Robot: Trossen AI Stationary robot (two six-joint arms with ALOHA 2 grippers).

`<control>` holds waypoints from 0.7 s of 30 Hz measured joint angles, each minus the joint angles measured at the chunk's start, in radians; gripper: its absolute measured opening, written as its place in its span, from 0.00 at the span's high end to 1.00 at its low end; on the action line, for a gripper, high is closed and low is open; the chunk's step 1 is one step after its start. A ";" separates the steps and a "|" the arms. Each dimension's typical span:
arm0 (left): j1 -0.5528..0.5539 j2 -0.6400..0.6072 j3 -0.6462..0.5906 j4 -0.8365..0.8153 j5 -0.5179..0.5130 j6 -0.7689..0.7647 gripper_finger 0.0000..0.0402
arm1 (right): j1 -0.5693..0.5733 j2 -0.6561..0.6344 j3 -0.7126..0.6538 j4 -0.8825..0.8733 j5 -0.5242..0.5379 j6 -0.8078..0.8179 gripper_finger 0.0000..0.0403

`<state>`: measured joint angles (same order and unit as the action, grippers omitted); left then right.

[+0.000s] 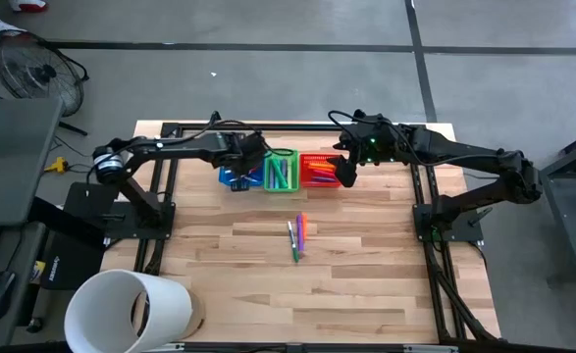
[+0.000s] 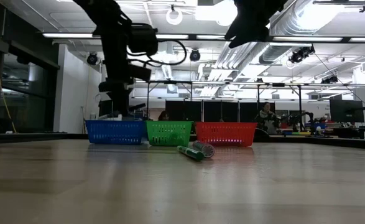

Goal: Pick & Place Markers
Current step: Put the black marker into the blue bin, then put the green marker into the blue bin

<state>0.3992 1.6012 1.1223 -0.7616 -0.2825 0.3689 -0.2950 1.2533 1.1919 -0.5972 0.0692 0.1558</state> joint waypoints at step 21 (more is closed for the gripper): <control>0.000 0.049 0.004 -0.026 -0.041 0.020 0.64 | 0.000 0.000 0.000 -0.005 0.004 0.004 0.48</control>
<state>0.3992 1.6505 1.1263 -0.7872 -0.3237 0.3885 -0.2947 1.2533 1.1919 -0.6022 0.0727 0.1596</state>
